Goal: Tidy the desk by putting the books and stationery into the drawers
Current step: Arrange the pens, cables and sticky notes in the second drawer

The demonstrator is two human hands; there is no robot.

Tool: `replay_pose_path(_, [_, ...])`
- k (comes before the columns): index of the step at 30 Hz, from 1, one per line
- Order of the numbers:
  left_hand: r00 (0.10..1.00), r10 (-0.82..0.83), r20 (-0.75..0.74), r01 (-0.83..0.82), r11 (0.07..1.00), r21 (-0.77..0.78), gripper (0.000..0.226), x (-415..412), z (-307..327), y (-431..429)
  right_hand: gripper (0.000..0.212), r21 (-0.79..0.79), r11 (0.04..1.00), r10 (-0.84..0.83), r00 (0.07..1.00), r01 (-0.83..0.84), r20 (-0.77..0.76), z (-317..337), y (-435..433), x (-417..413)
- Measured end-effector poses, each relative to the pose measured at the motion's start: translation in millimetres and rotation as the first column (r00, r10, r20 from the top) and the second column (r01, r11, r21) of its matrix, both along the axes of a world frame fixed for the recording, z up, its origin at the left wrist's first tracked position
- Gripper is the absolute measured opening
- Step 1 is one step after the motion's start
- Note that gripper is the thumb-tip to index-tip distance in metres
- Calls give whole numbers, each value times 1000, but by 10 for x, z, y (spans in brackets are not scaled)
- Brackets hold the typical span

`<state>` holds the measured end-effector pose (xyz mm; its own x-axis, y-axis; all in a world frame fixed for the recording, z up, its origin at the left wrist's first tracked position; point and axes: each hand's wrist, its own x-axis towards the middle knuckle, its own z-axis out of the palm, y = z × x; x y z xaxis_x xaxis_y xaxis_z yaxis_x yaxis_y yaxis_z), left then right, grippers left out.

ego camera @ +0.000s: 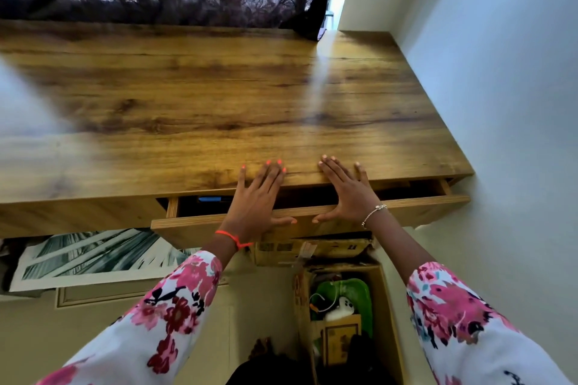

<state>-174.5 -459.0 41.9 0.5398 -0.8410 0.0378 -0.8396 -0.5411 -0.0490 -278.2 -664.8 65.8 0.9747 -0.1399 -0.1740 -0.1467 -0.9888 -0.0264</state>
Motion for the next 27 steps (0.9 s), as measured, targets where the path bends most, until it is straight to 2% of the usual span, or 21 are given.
replay_pose_path(4, [999,-17,30,19,997,-78,97,28,-40,2,116,-5,1000,-13,998,13,57,-15,7,26])
replay_pose_path(7, [997,-41,73,51,988,-143,89,49,-91,-10,107,-43,999,15,984,-7,180,-67,-3,50])
replay_pose_path(9, [991,-53,122,73,983,-167,84,69,-142,-9,100,-83,996,40,974,-22,225,-129,-24,68])
replay_pose_path(12, [972,-67,224,113,974,-195,78,118,-213,-17,91,-58,998,36,967,-22,254,-193,-59,103])
replay_pose_path(15, [956,-65,287,151,946,-288,69,167,-259,-37,84,-67,998,24,954,-4,300,-246,-80,142])
replay_pose_path(19, [956,-33,291,163,886,-434,55,191,-306,-74,71,-118,993,25,899,29,437,-309,-74,186])
replay_pose_path(27, [965,82,249,66,844,-533,34,149,-367,-181,53,-206,973,49,782,102,621,-455,-20,255])
